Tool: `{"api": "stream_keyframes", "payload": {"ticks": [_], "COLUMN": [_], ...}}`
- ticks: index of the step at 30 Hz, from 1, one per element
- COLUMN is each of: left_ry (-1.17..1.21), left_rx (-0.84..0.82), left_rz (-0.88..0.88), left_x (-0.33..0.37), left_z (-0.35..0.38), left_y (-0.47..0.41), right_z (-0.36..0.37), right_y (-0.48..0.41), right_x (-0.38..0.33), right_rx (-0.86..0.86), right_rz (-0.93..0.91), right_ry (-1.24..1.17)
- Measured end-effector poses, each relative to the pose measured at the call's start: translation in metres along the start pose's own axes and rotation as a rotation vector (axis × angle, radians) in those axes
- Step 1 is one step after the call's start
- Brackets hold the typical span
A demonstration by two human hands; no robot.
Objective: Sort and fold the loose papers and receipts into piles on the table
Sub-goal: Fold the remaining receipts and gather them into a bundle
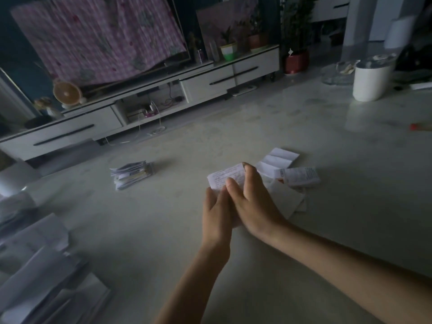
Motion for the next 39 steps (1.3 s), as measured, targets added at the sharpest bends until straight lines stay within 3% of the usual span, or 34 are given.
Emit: {"api": "stream_keyframes", "payload": {"ticks": [3,7,11,18,25,32,34,36,39], "left_ry": [0.023,0.024,0.005,-0.009,-0.020,-0.005,0.000,0.001,0.002], "left_rx": [0.017,0.083,0.077,0.049,0.071,0.082,0.091,0.114,0.137], "left_rz": [0.026,0.011,-0.006,-0.033,-0.055,-0.066,-0.070,-0.075,-0.067], "left_x": [0.000,0.000,0.000,-0.002,-0.003,-0.001,0.000,0.002,0.006], "left_z": [0.002,0.002,0.002,0.000,-0.005,-0.011,-0.013,-0.014,-0.014], "left_y": [0.001,-0.003,-0.004,-0.005,-0.013,-0.015,-0.017,-0.017,-0.014], "right_z": [-0.004,-0.043,-0.095,-0.099,-0.094,-0.103,-0.100,-0.087,-0.058], "right_y": [-0.007,-0.050,-0.079,-0.084,-0.089,-0.093,-0.089,-0.076,-0.048], "right_x": [0.000,0.009,0.055,0.076,0.079,0.050,0.024,0.002,-0.009], "right_rx": [-0.115,0.010,0.150,-0.061,0.005,0.288,0.220,0.013,-0.285], "right_rz": [0.009,-0.072,0.176,0.406,0.426,0.279,0.228,0.218,0.179], "right_ry": [0.030,0.207,0.497,0.881,0.645,-0.227,-0.427,-0.534,-0.299]}}
Point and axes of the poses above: each hand's wrist, its own y-axis away from the middle knuckle, its own z-axis out of the palm, x = y × z, the point moved 2 cm from there along -y, towards the middle knuckle, and after that the axes turned 5 degrees about -z, right-handed, at the moved point
